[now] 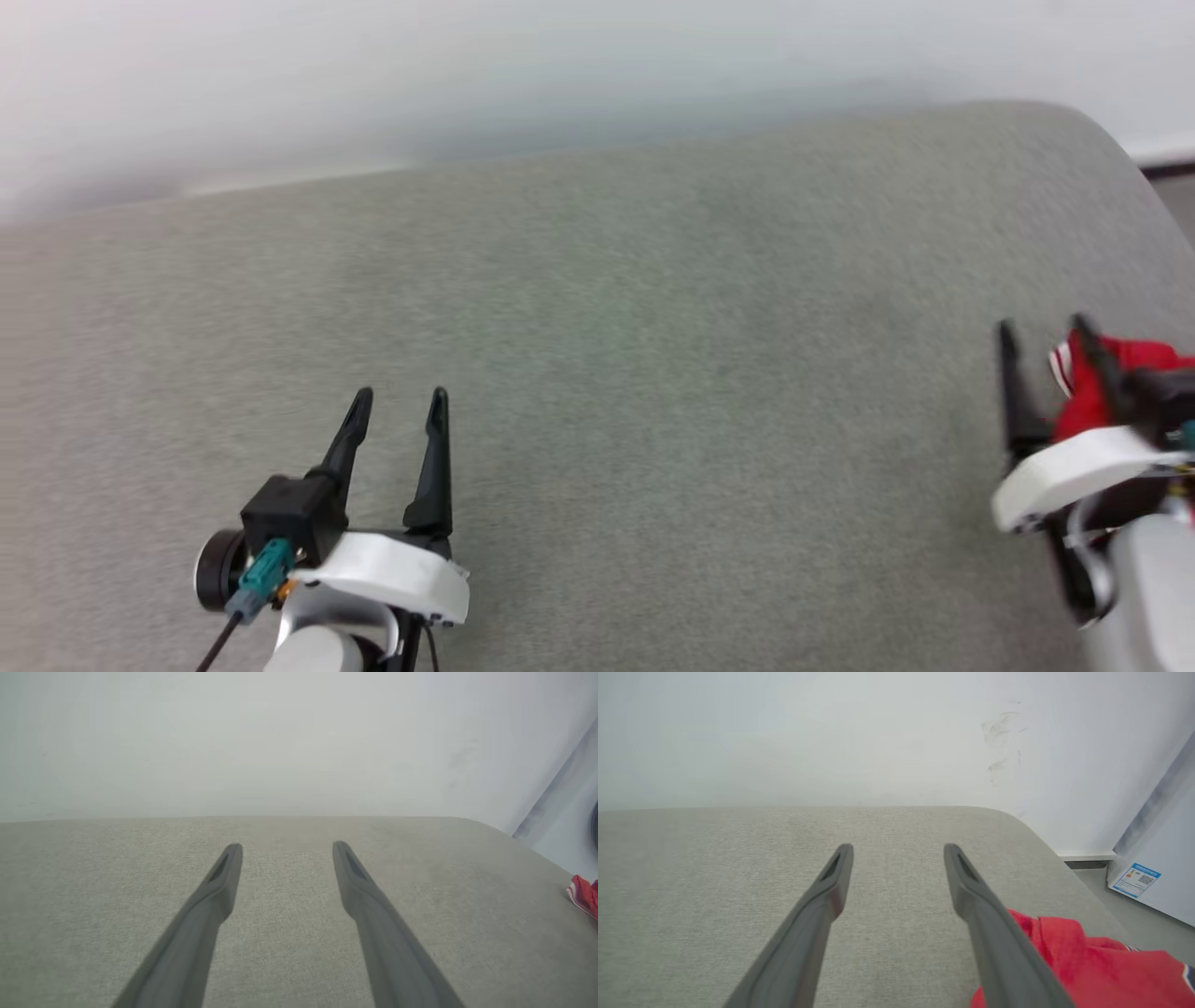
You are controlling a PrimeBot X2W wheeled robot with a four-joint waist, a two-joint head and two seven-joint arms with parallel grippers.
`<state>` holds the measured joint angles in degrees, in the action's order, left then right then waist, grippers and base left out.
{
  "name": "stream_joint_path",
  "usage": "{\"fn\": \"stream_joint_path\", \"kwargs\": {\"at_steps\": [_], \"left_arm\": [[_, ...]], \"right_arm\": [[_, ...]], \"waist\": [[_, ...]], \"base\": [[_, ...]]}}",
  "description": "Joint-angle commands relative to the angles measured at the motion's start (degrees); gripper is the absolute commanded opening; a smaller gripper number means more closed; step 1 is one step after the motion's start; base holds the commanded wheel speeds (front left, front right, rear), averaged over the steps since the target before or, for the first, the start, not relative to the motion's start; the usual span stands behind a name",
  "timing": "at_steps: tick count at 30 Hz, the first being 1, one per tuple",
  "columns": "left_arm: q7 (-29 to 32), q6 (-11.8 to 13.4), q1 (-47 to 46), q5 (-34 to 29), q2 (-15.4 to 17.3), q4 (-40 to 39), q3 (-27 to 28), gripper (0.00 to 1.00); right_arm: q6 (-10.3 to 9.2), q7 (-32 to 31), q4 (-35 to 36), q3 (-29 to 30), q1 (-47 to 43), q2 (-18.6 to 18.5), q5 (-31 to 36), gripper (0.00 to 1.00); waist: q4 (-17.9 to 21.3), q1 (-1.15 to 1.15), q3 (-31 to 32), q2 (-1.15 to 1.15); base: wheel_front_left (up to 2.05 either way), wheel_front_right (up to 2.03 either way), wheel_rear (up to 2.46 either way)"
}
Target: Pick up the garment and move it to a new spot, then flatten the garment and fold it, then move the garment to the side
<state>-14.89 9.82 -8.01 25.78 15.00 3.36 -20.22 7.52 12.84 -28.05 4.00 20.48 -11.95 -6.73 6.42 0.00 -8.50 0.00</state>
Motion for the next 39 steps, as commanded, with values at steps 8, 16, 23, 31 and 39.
{"fn": "stream_joint_path", "kwargs": {"at_steps": [8,16,23,31,39], "left_arm": [[-0.3,0.3,5.5,-1.2,-0.2,0.9,2.5,1.00],[-0.3,-0.5,9.5,-2.0,0.5,0.7,3.7,1.00],[-0.3,-0.8,11.3,-3.2,0.0,0.6,4.1,1.00],[-0.4,-1.2,10.4,-5.0,-0.1,0.5,4.3,1.00],[-0.3,-1.7,10.0,-5.7,-0.4,0.8,4.7,1.00]], "right_arm": [[-0.05,-3.0,9.6,-5.9,-8.6,3.9,-1.8,1.00],[-0.05,-6.0,20.4,-4.3,-18.2,6.0,-0.4,1.00],[-0.05,-9.2,27.8,-4.1,-24.0,7.6,0.3,1.00],[-0.05,-10.6,31.1,-4.0,-25.5,8.2,0.5,1.00],[-0.05,-10.8,31.9,-3.8,-25.7,8.5,0.3,1.00]], "waist": [[-5.7,0.00,6.6,0.00],[-7.0,0.00,9.3,0.00],[-7.2,0.00,9.9,0.00],[-7.4,0.00,9.8,0.00],[-7.5,0.00,9.7,0.00]], "base": [[0.00,0.00,0.00],[0.00,0.00,0.00],[0.00,0.00,0.00],[0.00,0.00,0.00],[0.00,0.00,0.00]]}}
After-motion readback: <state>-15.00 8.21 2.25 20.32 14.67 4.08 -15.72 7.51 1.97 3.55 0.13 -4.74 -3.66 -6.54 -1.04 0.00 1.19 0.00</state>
